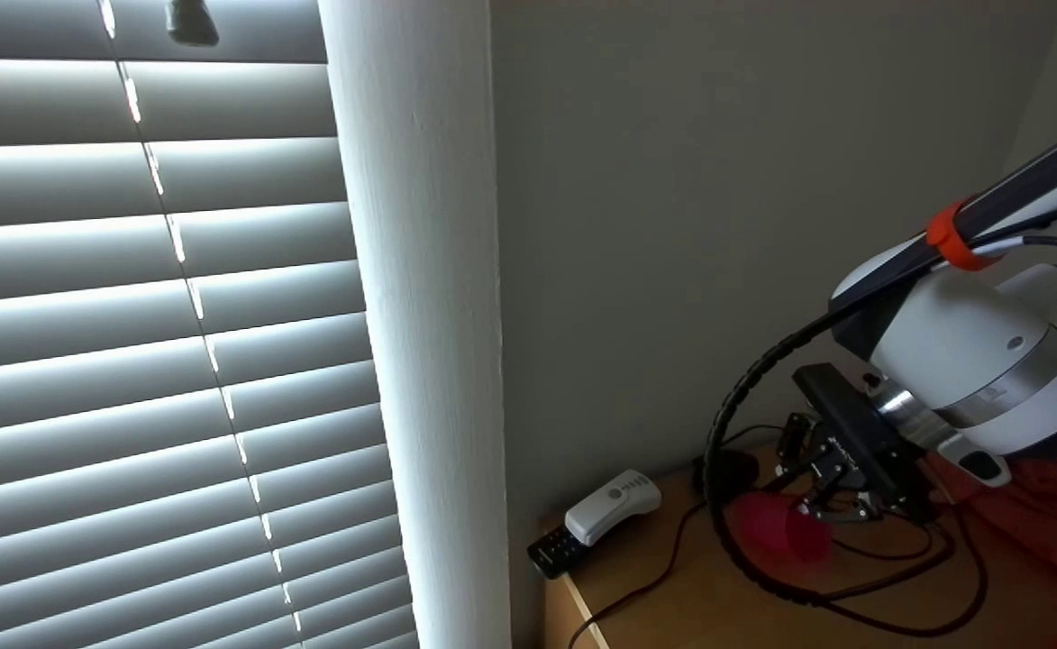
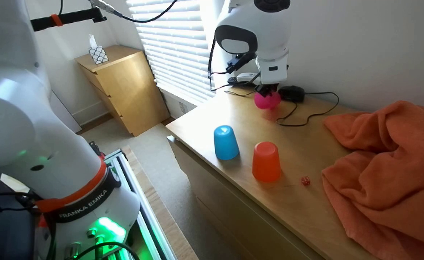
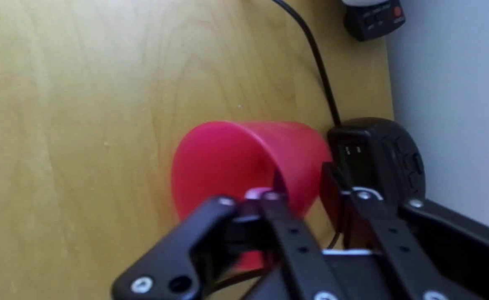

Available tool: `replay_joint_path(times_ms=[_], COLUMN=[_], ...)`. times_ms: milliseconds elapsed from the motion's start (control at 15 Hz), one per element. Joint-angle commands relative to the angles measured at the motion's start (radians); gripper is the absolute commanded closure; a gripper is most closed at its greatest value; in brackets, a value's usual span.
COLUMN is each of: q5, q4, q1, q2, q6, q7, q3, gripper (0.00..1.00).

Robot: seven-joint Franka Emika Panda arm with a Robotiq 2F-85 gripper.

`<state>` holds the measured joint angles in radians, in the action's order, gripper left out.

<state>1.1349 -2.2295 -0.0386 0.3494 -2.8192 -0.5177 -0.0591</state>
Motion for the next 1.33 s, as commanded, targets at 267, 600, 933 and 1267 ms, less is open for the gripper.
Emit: replay_joint_path(times_ms=[267,600,933,1267], q5=[-0.161,-0.404,-0.702,-0.884], q4=[-0.040,-0.010,0.047,0.124], q1=[0.043,0.109,0.163,0.171], q2=[-0.051,-0.024,0.010,0.043], q6=[0.215,0.227,0.268,0.376], q7=[-0.251,-0.579,-0.896,-1.073], q3=[0.115,0.153,0.168,0.162], gripper=[0.99,0.99,0.99,0.70])
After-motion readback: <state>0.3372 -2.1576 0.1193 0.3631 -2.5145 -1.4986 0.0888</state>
